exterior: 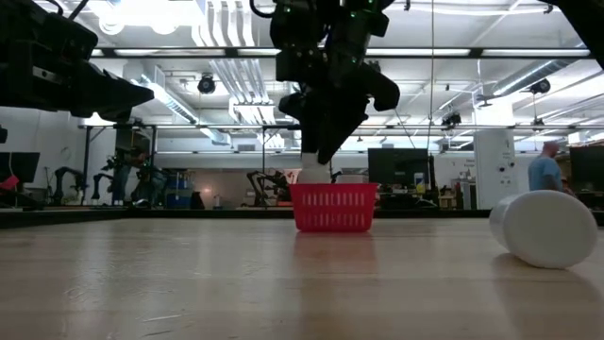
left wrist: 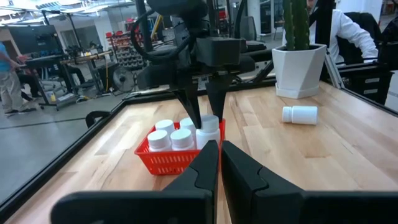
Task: Pick and place pill bottles into a basket
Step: Put the bottom white medicine bottle into the red bin, then put the white medicine bottle into the red bin
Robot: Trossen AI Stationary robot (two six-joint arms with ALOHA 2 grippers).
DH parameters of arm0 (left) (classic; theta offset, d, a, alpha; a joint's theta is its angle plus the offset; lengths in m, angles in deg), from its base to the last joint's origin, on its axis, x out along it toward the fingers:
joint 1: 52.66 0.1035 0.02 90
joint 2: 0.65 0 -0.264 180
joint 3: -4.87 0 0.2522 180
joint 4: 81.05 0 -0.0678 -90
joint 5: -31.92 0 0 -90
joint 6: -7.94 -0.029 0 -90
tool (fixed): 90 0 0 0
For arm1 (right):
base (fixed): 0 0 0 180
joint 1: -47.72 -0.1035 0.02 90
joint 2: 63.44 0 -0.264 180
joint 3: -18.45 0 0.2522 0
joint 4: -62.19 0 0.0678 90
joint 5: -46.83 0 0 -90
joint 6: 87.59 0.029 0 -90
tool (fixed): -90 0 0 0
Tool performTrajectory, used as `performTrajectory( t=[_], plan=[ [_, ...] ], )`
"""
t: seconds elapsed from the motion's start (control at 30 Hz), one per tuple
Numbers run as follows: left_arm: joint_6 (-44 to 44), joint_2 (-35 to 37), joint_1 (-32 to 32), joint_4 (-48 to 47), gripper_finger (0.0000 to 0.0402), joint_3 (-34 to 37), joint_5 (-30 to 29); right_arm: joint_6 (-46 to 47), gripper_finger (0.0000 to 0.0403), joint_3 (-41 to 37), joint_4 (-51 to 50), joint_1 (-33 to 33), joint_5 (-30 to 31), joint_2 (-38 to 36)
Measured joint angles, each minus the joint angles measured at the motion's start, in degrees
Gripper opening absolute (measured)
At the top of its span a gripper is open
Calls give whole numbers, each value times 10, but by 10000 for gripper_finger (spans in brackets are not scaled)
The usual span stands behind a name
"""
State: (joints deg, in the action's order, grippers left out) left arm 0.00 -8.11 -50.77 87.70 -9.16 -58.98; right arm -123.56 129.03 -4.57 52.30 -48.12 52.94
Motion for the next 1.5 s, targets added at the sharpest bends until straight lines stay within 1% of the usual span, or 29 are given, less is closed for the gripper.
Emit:
performTrajectory(
  t=[0.5, 0.73, 0.83, 1.4, 1.5],
  plan=[
    [0, 0, 0, 0, 2, 0, 0, 0, 147, -9, 15, 0, 3, 0],
    [0, 0, 0, 0, 2, 0, 0, 1, 177, -9, 19, 0, 5, 0],
    [0, 0, 0, 0, 2, 0, 0, 2, 182, -9, 25, 0, 5, 0],
    [0, 1, 0, 0, 2, 0, 0, -7, 152, -2, 21, -6, 6, -2],
    [0, 1, 0, 0, 2, 0, 0, -6, 148, 12, -2, -12, 6, -7]
  ],
)
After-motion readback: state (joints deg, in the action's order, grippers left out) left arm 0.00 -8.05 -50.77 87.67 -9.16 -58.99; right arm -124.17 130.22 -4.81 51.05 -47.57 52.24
